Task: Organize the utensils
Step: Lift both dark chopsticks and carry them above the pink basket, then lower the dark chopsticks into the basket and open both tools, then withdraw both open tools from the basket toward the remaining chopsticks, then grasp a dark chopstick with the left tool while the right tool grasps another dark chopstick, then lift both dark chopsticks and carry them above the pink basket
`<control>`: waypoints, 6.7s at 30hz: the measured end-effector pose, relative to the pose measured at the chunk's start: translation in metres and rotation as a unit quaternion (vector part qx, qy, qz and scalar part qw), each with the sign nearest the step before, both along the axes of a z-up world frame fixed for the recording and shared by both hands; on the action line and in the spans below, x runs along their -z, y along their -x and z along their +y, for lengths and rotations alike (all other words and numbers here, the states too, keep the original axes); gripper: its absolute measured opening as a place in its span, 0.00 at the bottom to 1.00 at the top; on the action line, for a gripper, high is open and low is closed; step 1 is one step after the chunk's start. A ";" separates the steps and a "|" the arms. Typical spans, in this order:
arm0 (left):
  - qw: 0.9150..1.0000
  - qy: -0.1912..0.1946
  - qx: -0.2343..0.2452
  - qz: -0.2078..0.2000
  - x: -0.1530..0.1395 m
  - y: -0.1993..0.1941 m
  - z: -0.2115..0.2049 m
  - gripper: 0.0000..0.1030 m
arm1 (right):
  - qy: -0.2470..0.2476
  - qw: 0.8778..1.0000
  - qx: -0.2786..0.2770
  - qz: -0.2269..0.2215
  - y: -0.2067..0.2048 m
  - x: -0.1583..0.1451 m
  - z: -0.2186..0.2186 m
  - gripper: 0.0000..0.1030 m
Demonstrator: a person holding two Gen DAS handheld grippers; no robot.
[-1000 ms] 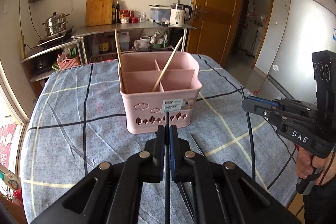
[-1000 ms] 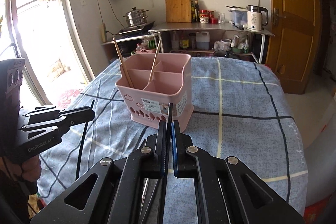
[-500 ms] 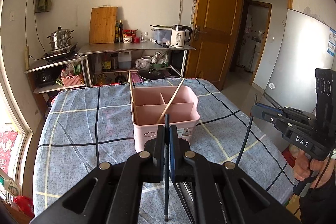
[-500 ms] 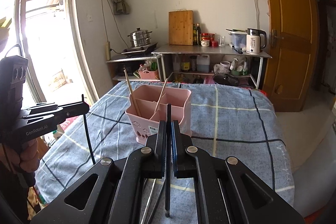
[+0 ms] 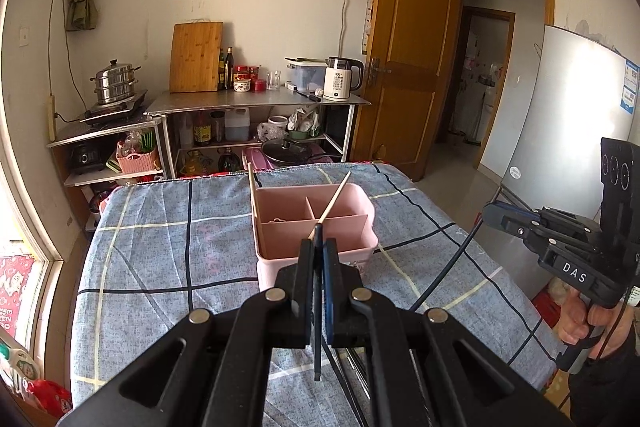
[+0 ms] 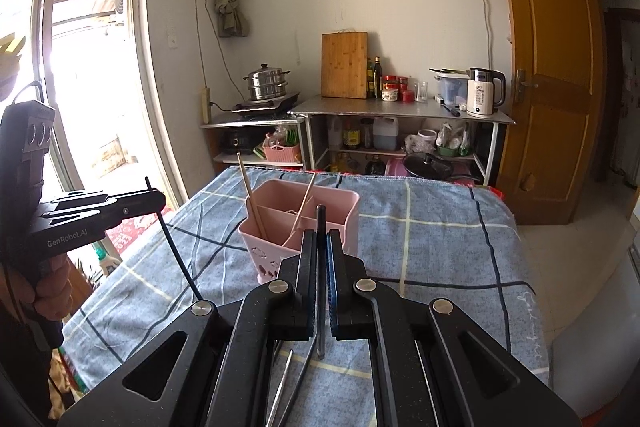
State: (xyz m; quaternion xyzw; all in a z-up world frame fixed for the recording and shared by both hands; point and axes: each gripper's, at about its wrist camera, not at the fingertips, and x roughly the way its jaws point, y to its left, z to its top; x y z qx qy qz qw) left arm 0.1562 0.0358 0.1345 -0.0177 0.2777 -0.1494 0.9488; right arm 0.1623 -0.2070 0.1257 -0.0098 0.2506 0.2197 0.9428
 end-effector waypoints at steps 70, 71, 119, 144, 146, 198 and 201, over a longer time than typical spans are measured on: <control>0.999 0.025 -0.044 -0.001 -0.019 -0.087 0.027 0.20 | -0.024 0.999 -0.031 0.020 -0.082 -0.007 0.047 0.13; 0.999 0.025 -0.043 -0.003 -0.019 -0.083 0.026 0.20 | -0.022 0.999 -0.029 0.018 -0.078 -0.007 0.046 0.13; 0.990 0.004 0.001 0.140 0.137 -0.026 -0.024 0.29 | 0.008 0.987 -0.028 0.156 -0.025 0.123 0.012 0.13; 0.980 -0.049 0.010 0.191 0.185 -0.063 -0.056 0.29 | 0.063 0.972 -0.035 0.223 -0.063 0.178 0.044 0.13; 0.981 -0.062 0.010 0.185 0.186 -0.062 -0.059 0.27 | 0.068 0.972 -0.034 0.223 -0.065 0.180 0.045 0.13; 0.999 -0.024 -0.004 0.039 0.037 -0.021 -0.010 0.05 | 0.012 0.998 0.003 0.058 -0.029 0.031 0.018 0.04; 1.000 -0.021 -0.008 0.021 0.023 -0.019 -0.004 0.05 | 0.007 0.999 0.005 0.034 -0.023 0.015 0.015 0.04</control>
